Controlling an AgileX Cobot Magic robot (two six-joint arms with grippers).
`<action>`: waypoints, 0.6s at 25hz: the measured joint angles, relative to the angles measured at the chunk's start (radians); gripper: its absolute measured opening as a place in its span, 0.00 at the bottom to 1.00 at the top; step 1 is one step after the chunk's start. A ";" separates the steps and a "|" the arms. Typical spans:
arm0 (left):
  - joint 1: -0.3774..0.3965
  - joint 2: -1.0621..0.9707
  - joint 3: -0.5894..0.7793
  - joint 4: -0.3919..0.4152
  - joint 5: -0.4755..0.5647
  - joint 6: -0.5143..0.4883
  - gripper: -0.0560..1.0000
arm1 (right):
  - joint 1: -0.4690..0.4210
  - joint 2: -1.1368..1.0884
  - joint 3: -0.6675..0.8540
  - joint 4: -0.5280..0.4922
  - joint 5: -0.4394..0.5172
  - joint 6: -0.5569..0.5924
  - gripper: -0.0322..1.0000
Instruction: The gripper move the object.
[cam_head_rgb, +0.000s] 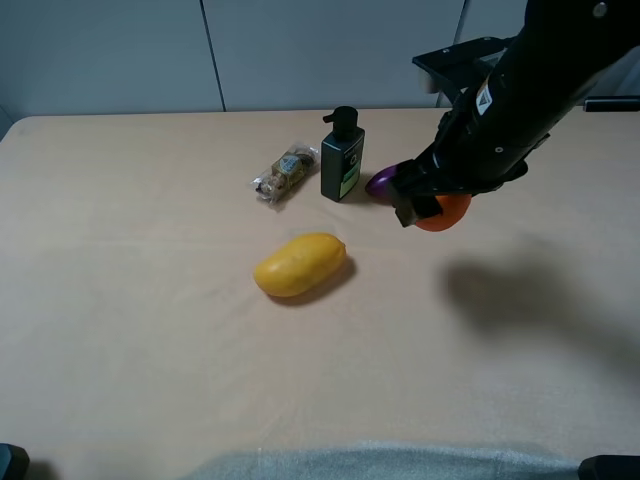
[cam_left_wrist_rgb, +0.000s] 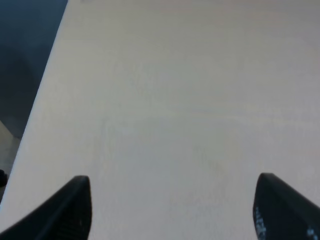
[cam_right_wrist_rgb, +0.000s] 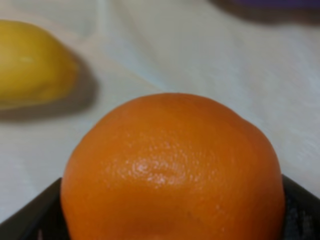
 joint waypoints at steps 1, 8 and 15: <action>0.000 0.000 0.000 0.000 0.000 0.000 0.75 | 0.022 0.000 -0.007 0.000 0.001 0.000 0.57; 0.000 0.000 0.000 0.000 0.000 0.000 0.75 | 0.151 0.005 -0.021 0.001 0.000 0.000 0.57; 0.000 0.000 0.000 0.000 0.000 0.000 0.75 | 0.249 0.081 -0.021 0.011 -0.006 0.010 0.57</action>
